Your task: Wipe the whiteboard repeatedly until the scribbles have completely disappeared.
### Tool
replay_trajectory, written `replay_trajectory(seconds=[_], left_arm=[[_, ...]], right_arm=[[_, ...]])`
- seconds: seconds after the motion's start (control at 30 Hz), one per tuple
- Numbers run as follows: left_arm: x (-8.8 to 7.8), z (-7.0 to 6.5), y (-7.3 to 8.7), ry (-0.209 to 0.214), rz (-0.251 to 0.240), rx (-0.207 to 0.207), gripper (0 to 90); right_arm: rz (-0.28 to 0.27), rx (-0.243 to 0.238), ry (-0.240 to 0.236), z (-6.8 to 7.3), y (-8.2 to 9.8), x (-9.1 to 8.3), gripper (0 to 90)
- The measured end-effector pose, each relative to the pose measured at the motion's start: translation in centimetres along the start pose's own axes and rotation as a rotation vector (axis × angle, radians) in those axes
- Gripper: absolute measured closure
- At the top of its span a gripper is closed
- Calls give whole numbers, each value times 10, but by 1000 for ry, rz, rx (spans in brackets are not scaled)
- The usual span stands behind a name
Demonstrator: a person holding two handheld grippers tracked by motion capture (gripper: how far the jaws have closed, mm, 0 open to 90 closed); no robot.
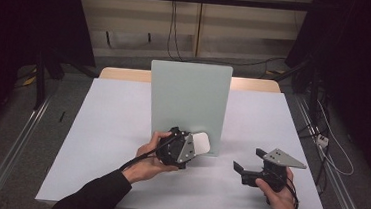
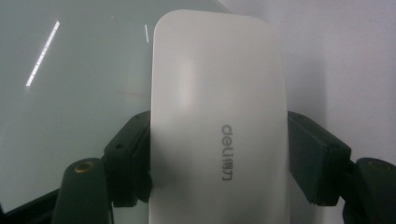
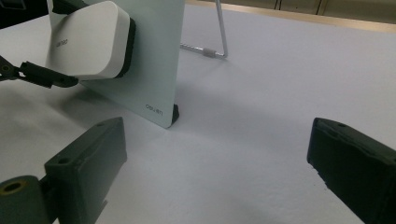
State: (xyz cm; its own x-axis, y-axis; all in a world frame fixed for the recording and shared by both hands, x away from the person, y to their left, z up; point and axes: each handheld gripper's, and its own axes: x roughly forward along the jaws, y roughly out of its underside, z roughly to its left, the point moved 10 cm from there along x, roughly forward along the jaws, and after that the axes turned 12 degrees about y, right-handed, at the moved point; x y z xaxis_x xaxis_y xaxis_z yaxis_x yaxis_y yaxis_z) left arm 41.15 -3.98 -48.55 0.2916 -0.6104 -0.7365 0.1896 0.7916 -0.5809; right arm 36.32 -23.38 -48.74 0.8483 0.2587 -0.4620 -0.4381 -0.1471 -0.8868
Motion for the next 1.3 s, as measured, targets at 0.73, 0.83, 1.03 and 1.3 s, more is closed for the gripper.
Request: replay_trajectory(seconds=[0.73, 0.83, 1.03, 1.3], left_arm=[[-55, 61, -21, -153, -166, -116, 300], [-46, 52, -21, -135, -152, -97, 300], [-15, 24, -21, -68, -104, -52, 300], [7, 5, -22, -21, -46, 3, 300]], right_arm=[[-1, 1, 0, 0, 0, 0, 46], [-1, 0, 0, 0, 0, 0, 46], [-2, 0, -1, 0, 0, 0, 46], [0, 2, 0, 0, 0, 0, 46]])
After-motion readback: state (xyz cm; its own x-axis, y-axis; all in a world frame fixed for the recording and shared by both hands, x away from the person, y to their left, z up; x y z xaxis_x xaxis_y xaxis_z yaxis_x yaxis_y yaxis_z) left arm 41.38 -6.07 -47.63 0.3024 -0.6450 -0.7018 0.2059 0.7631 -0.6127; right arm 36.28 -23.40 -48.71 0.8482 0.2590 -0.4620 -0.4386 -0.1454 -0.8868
